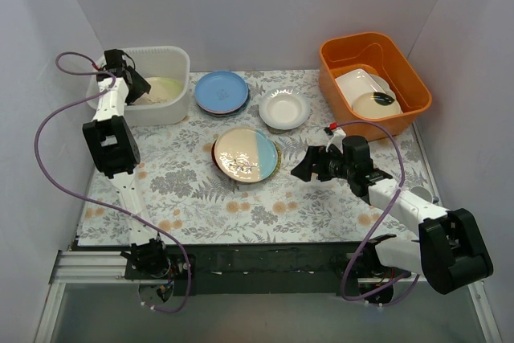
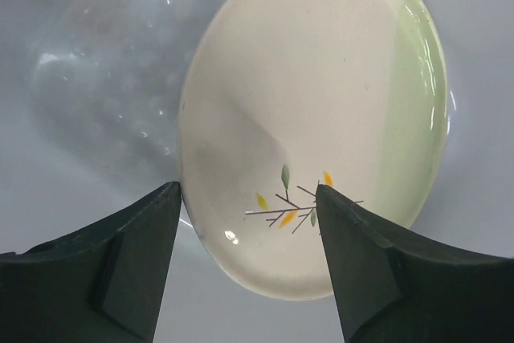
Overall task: Place the plates into the plastic bin on the countertop
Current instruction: Place the plate in the plastic bin, then pick up the plate at the center of the board.
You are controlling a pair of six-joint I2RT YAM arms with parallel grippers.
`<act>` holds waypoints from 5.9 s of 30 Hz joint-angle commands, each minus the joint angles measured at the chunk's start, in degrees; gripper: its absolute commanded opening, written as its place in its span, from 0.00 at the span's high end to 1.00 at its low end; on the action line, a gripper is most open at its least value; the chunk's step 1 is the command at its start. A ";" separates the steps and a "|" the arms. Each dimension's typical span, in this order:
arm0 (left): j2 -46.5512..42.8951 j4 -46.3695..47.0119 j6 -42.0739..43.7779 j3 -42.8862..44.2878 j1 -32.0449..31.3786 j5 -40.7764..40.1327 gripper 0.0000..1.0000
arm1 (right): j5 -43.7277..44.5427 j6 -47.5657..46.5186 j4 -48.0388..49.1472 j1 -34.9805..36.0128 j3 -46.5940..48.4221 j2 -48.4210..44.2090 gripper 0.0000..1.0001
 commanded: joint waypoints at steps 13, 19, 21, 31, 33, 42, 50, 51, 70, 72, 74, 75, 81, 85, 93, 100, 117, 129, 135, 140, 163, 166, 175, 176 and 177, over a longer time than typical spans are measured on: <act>-13.42 -4.59 5.51 1.50 -4.35 -10.70 0.19 | -3.08 -0.57 3.98 0.34 1.68 3.01 0.02; -17.65 -2.92 6.21 1.23 -5.58 -5.25 0.02 | -2.46 -1.09 3.54 0.34 1.59 2.83 0.02; -18.26 -2.74 6.13 1.32 -5.76 -4.02 0.02 | -2.20 -1.01 3.19 0.34 1.59 2.74 0.02; -23.97 -1.25 5.95 -2.98 -8.57 4.34 0.02 | -1.67 -0.83 2.75 0.34 1.32 2.39 0.02; -26.78 -0.02 5.77 -6.04 -9.79 8.53 0.02 | -1.67 -1.00 2.75 0.34 1.32 2.65 0.02; -41.97 6.57 5.33 -21.70 -15.06 20.67 0.04 | -3.25 -1.09 4.15 0.26 3.25 5.90 0.02; -53.67 9.56 2.44 -40.38 -16.83 29.47 0.05 | -5.01 -0.30 6.26 0.26 3.08 8.72 0.02; -54.99 10.61 1.82 -42.87 -17.79 30.00 0.05 | -4.92 -0.39 6.09 0.34 3.26 8.89 0.02; -57.55 22.75 -2.23 -64.51 -26.76 27.63 0.11 | 0.17 -0.92 0.46 0.43 1.06 2.84 0.02; -57.46 23.18 -2.31 -64.95 -26.68 27.45 0.11 | 0.35 -0.74 0.46 0.43 0.89 2.48 0.02; -57.29 23.45 -2.31 -65.74 -26.68 27.37 0.11 | 0.00 -0.65 0.72 0.43 1.06 3.00 0.02; -57.38 23.45 -2.40 -66.00 -26.76 27.19 0.11 | -0.17 -0.57 0.81 0.43 1.50 3.27 0.02; -57.99 23.71 -2.66 -68.38 -26.77 26.75 0.11 | -1.23 -0.57 2.13 0.70 2.91 5.81 0.02; -59.13 23.80 -2.93 -69.96 -26.77 25.87 0.11 | -2.72 -0.83 3.01 1.22 4.66 8.98 0.02; -60.98 24.06 -3.54 -72.25 -26.85 25.17 0.11 | -3.60 -0.04 5.03 2.54 5.37 12.23 0.02; -59.66 28.01 -4.68 -74.27 -26.85 28.07 0.14 | -2.55 0.93 5.38 2.89 3.61 10.30 0.02; -56.32 32.06 -5.39 -75.41 -27.29 29.57 0.21 | -1.58 1.98 4.68 2.89 3.43 8.63 0.02; -56.06 33.46 -5.56 -77.69 -27.29 27.54 0.21 | -3.78 1.72 6.70 2.89 6.51 13.90 0.03; -55.53 34.79 -5.30 -78.31 -27.38 27.63 0.22 | -4.74 1.72 6.79 2.89 8.27 15.05 0.04; -54.65 36.28 -5.48 -78.66 -27.29 29.38 0.23 | -4.22 1.63 6.26 2.89 8.44 14.78 0.04; -48.32 43.93 -6.71 -81.83 -27.38 31.32 0.27 | -3.78 3.91 9.42 2.89 11.61 19.17 0.27; -49.02 43.93 -6.80 -82.35 -27.38 31.06 0.28 | -5.09 4.44 10.65 2.89 12.92 21.02 0.31; -51.84 43.49 -6.62 -82.62 -27.29 30.27 0.28 | -9.58 6.90 13.81 3.16 15.65 25.15 0.39; -51.93 43.58 -6.62 -82.36 -27.38 30.27 0.28 | -9.67 7.17 13.82 3.07 15.83 25.50 0.41; -51.84 43.58 -6.45 -82.27 -27.29 30.35 0.28 | -9.93 7.26 13.73 3.16 16.00 25.59 0.42</act>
